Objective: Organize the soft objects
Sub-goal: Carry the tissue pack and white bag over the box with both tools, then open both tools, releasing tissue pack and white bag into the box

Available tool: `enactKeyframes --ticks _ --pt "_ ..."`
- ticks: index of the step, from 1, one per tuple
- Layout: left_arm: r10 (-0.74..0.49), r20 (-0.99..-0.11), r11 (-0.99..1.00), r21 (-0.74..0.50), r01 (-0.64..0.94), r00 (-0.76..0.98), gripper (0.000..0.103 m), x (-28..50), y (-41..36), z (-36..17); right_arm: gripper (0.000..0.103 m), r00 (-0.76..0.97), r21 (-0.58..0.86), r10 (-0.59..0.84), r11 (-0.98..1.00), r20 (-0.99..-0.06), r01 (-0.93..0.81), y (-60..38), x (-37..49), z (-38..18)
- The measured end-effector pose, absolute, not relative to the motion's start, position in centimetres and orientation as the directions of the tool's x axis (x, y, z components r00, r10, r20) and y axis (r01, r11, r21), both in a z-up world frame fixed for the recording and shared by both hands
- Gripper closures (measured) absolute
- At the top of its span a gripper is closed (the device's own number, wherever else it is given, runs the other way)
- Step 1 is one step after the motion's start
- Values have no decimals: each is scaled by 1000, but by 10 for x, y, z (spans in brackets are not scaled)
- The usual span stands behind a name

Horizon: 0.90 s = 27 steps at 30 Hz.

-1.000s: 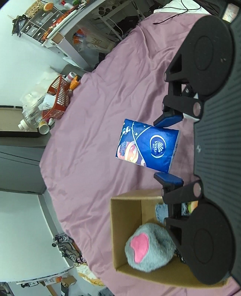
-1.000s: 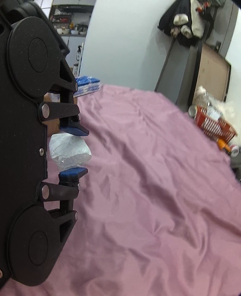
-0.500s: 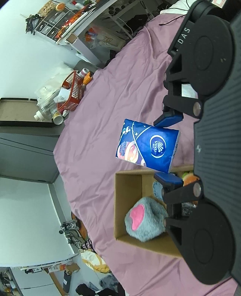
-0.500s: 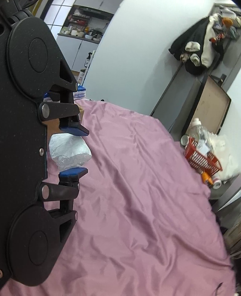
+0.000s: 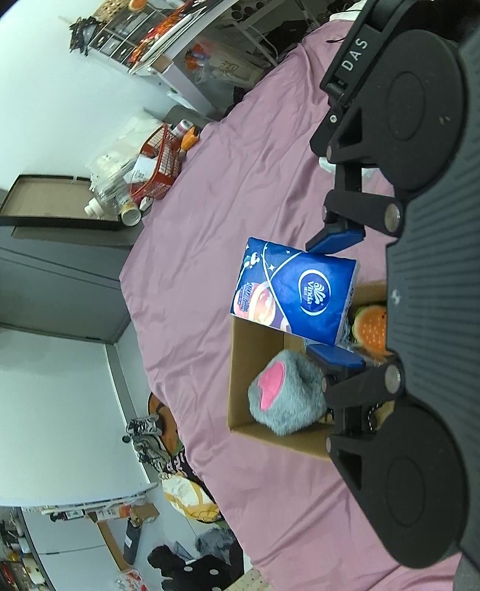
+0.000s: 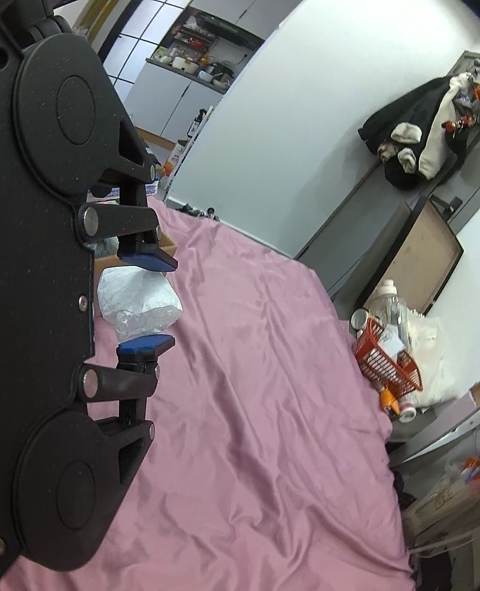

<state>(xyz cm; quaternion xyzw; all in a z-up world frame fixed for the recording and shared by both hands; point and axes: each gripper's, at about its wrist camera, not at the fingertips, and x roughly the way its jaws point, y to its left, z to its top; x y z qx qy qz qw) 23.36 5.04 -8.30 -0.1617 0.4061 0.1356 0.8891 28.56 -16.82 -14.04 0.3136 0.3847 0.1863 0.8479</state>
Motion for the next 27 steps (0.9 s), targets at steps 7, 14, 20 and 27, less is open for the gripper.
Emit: enactKeyframes --ticks 7,14,20,27 --pt "131 -764 896 -181 -405 632 51 228 71 -81 66 624 678 598 721 -503 -144 -154 283 -133" --pt "135 -771 878 -198 -436 622 51 226 95 -89 66 594 681 642 704 -486 -203 -132 282 -134" --pt "119 -783 869 -215 -446 610 51 228 110 -102 66 581 670 655 704 -484 -235 -116 281 -135" --pt "77 -786 871 -246 -425 613 51 240 119 -114 66 572 662 655 710 -494 -242 -108 283 -140"
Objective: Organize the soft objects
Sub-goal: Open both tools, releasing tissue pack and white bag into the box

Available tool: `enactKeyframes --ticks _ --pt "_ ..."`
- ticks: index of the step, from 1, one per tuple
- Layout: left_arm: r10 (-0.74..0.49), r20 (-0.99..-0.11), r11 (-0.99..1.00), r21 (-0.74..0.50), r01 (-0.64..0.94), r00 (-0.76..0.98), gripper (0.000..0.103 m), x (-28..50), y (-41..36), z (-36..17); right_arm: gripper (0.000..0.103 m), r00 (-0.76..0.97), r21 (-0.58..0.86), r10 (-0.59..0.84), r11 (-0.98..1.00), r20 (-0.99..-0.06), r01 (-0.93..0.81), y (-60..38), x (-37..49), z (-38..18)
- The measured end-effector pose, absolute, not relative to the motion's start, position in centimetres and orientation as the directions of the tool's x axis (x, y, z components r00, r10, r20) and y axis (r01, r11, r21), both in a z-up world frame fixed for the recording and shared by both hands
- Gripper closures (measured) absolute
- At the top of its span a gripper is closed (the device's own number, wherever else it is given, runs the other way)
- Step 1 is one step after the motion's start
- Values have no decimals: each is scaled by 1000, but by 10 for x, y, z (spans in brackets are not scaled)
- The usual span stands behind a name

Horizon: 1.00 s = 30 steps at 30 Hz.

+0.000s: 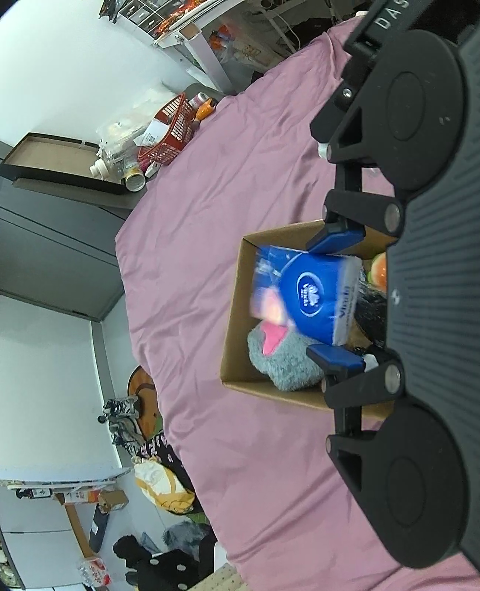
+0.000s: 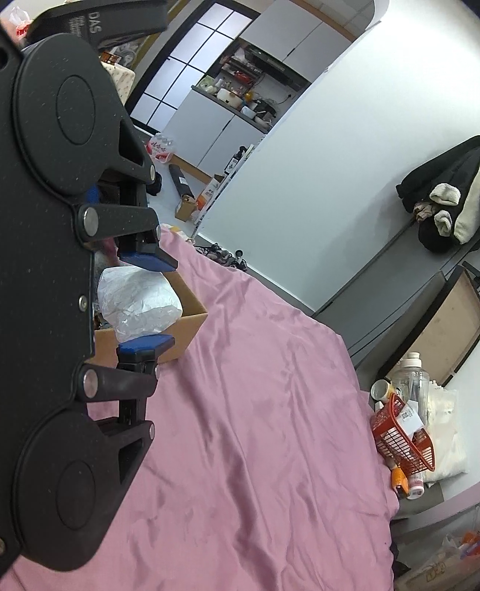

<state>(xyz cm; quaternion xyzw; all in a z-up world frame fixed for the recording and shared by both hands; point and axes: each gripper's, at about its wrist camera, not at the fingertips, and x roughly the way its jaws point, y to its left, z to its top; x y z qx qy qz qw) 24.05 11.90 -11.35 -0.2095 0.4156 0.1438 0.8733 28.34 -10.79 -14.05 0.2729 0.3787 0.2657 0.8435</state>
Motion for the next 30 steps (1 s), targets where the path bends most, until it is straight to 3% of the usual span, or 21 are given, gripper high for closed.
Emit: enactKeyframes --ticks 13,16,18,30 --pt "42 -789 867 -276 -415 613 52 259 136 -123 65 544 690 706 664 -453 -288 -85 295 -144" --pt "43 -793 864 -276 -421 608 51 257 142 -123 61 540 711 728 636 -423 -301 -81 297 -146" --pt "41 -794 863 -278 -423 606 50 256 145 -122 51 541 717 727 634 -423 -290 -80 298 -147" --pt "101 -809 869 -212 -448 579 34 246 140 -113 50 555 699 693 669 -461 -255 -96 284 -138"
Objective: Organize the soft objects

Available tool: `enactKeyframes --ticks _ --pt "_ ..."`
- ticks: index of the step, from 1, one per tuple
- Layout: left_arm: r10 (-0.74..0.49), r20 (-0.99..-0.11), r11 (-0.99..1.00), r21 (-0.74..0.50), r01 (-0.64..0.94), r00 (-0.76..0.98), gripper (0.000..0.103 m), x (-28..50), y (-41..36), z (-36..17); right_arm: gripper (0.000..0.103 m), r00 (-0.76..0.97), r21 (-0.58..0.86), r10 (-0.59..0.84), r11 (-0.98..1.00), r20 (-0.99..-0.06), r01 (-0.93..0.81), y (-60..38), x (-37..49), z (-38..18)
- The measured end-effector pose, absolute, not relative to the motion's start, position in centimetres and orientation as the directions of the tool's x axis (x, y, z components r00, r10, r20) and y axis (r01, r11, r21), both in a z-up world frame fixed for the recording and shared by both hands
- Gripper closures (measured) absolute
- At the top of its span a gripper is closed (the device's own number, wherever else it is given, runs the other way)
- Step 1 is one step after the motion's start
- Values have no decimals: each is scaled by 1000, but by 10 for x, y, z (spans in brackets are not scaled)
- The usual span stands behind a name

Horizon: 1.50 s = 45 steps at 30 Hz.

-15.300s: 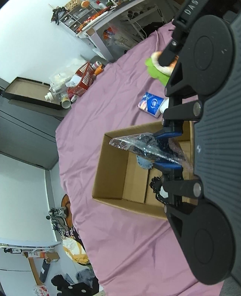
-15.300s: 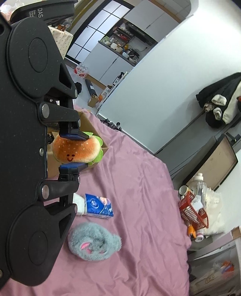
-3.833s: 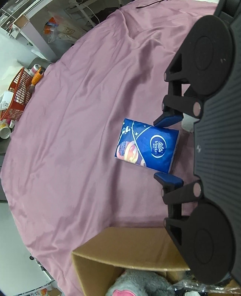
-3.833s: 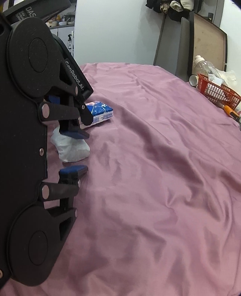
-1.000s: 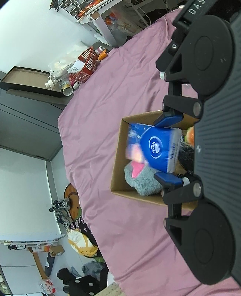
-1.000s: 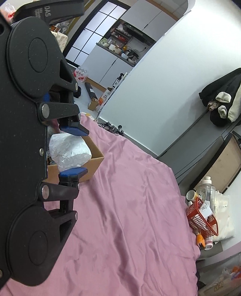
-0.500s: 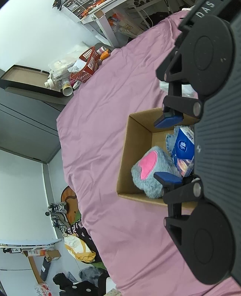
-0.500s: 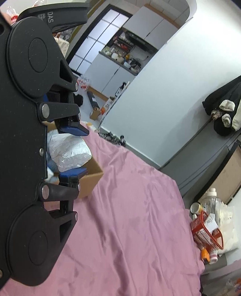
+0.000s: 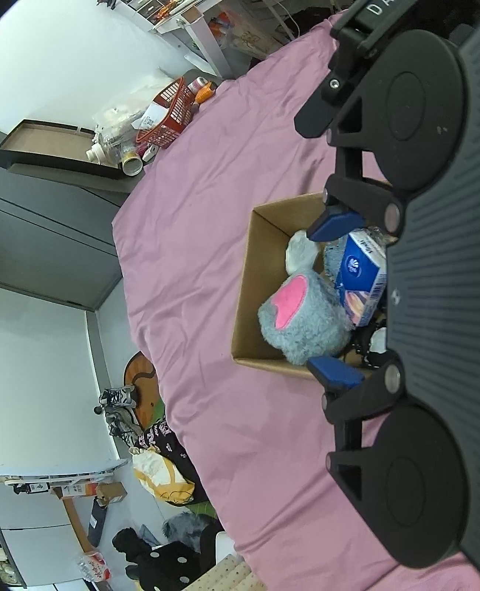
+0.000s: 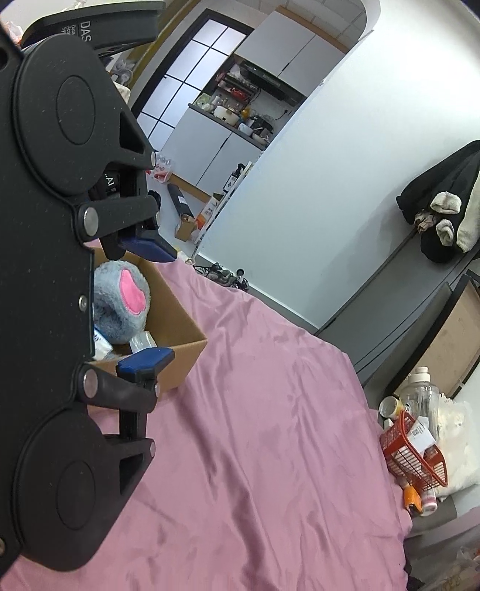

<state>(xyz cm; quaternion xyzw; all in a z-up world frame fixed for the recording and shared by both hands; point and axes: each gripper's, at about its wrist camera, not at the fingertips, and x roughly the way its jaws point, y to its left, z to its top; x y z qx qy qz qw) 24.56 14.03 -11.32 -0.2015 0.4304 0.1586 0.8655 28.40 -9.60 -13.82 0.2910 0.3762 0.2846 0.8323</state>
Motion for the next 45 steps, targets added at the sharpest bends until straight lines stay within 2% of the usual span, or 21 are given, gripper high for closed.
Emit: enactKeyframes --ticks 11,19,22,27,33,45 --pt "92 -805 899 -186 -396 586 18 227 113 -101 32 582 633 626 739 -519 -230 -131 262 -128" --pt "92 -792 913 -175 -369 603 12 212 88 -86 10 600 522 551 817 -580 -245 -148 247 -107" --pt "85 -782 915 -185 -360 617 11 205 82 -79 6 603 517 552 817 -576 -253 -155 240 -98" --pt "83 -759 918 -195 -347 646 1 189 76 -65 0 642 491 528 832 -557 -259 -170 227 -80" --pt "75 -734 921 -208 -329 675 0 170 70 -48 0 664 485 544 822 -513 -299 -188 203 -52" --pt "71 -705 934 -202 -295 706 0 127 57 -19 0 689 438 517 844 -509 -310 -194 159 -23"
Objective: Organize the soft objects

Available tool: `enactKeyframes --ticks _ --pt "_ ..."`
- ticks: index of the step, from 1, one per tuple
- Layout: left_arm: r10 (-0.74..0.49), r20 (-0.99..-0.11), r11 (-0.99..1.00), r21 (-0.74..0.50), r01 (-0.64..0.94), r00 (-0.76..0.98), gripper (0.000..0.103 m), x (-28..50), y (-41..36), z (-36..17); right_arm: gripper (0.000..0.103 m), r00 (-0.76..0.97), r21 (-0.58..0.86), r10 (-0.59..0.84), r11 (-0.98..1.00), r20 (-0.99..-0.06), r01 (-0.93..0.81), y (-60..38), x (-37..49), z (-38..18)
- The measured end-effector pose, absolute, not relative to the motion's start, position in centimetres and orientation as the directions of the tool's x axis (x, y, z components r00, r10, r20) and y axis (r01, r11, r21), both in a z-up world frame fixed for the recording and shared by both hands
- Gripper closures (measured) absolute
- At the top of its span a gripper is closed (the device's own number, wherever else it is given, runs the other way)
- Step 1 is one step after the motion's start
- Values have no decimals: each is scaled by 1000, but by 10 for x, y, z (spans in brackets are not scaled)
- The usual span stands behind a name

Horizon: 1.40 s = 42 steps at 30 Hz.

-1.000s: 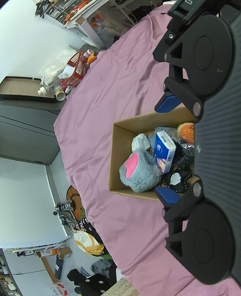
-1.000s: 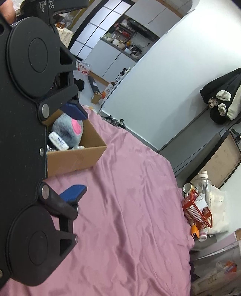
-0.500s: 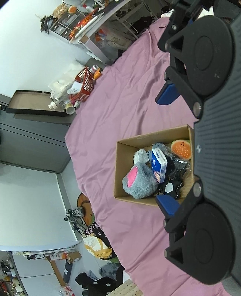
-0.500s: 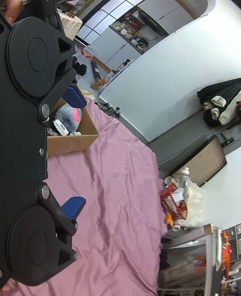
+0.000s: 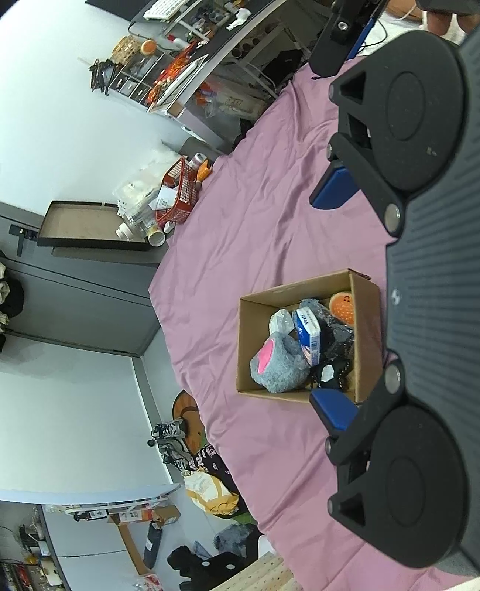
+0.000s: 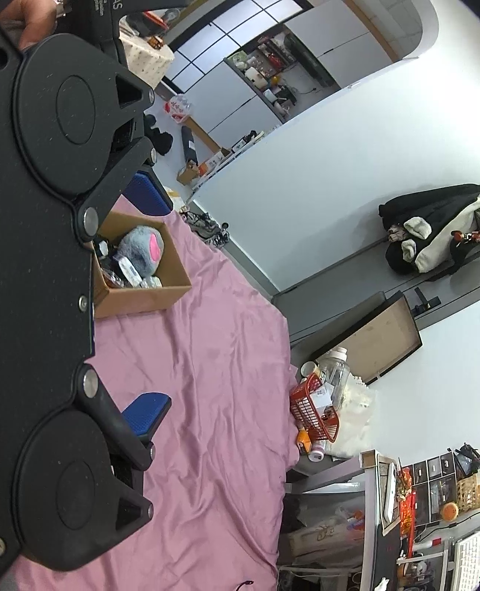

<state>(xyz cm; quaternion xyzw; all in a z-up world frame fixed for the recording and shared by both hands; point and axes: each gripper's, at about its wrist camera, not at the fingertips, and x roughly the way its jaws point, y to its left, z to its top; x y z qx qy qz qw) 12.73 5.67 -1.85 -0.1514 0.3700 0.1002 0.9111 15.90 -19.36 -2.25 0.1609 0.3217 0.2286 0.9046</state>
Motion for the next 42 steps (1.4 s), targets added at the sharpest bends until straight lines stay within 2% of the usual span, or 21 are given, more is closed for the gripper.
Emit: enactKeyframes --ticks 15,42 --pt "91 -674 954 -153 -259 733 0 76 42 10 0 711 378 470 876 -523 -301 -203 110 -6" --pt "97 -654 975 -88 -203 750 0 2 39 27 0 708 312 459 888 -537 -339 -196 41 15"
